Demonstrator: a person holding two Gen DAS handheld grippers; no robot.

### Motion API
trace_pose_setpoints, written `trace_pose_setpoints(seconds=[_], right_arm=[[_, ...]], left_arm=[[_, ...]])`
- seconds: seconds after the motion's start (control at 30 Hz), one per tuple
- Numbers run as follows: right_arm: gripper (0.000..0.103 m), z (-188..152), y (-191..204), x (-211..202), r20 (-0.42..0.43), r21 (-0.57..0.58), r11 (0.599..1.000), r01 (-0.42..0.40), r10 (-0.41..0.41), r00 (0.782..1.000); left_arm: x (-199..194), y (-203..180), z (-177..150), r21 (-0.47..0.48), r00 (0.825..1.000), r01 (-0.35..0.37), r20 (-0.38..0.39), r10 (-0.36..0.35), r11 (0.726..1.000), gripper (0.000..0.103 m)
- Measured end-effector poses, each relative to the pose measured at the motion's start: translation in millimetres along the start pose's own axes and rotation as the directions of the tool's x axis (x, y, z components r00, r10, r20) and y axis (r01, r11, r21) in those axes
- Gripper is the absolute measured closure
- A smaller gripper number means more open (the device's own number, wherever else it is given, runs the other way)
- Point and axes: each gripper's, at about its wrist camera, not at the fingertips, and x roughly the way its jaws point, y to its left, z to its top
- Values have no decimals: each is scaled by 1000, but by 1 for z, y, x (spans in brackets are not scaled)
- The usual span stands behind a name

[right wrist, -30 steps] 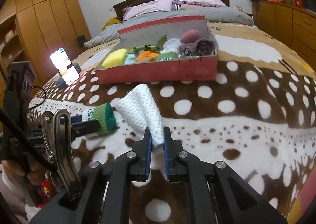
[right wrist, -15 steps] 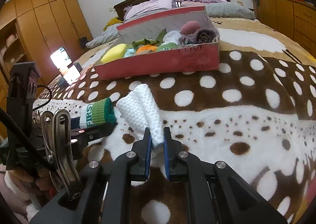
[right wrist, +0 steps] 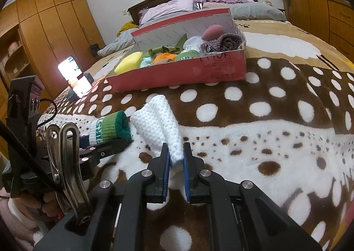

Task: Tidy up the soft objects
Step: 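Carry the white towel and 'FIRST' sock over the box and lower them in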

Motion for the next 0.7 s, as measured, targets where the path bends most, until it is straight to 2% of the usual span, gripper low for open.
trace_pose_setpoints(seconds=[0.37, 0.7], right_arm=[[91, 13, 8, -14, 37, -11, 1000, -5, 5, 999], [91, 43, 12, -23, 70, -50, 999, 2, 2, 998]], left_arm=[[-26, 2, 14, 17, 997, 8, 75, -10, 1000, 67], [-33, -4, 55, 55, 992, 15, 125, -22, 998, 67]])
